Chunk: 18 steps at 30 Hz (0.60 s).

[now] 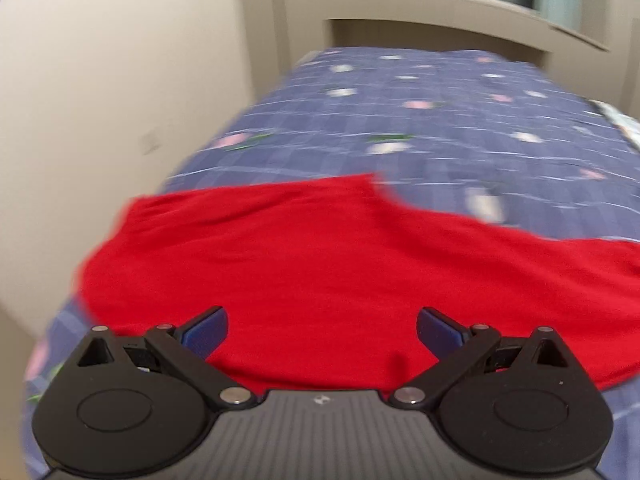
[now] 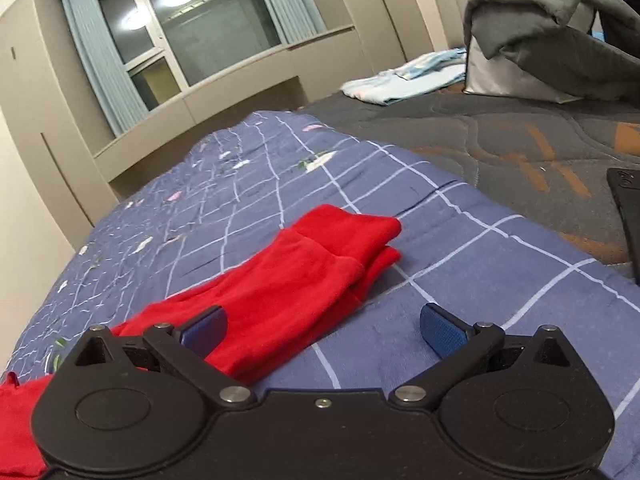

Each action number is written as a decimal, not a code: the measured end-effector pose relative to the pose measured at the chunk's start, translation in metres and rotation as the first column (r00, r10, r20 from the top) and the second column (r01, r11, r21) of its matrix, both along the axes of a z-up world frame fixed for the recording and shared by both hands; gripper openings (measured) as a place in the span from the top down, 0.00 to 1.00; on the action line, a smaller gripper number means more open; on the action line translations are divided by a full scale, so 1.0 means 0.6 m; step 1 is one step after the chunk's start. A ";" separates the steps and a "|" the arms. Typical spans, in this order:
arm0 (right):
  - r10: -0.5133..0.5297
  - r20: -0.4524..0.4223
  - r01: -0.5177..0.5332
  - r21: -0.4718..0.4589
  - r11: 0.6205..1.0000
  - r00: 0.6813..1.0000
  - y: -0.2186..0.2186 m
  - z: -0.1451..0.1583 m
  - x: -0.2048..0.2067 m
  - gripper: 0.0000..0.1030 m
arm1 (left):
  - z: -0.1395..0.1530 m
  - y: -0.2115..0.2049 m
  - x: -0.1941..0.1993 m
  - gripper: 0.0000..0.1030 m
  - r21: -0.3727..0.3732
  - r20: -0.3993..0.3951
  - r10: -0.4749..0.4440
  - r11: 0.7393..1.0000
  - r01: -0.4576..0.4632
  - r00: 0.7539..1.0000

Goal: Fold small clothes
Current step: 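Grasp the pant leg cuff with the right gripper and pull it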

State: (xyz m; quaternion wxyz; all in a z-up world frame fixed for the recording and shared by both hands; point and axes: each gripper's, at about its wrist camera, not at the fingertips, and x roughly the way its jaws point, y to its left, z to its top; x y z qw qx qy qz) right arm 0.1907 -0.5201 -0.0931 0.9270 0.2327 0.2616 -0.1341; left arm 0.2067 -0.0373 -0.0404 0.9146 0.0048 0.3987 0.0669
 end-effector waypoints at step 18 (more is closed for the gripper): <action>0.086 0.139 -0.104 0.129 0.986 0.987 -0.014 -0.007 -0.003 0.00 | -0.080 -0.229 0.033 0.00 -0.037 -0.094 -0.270 0.963 0.268 0.958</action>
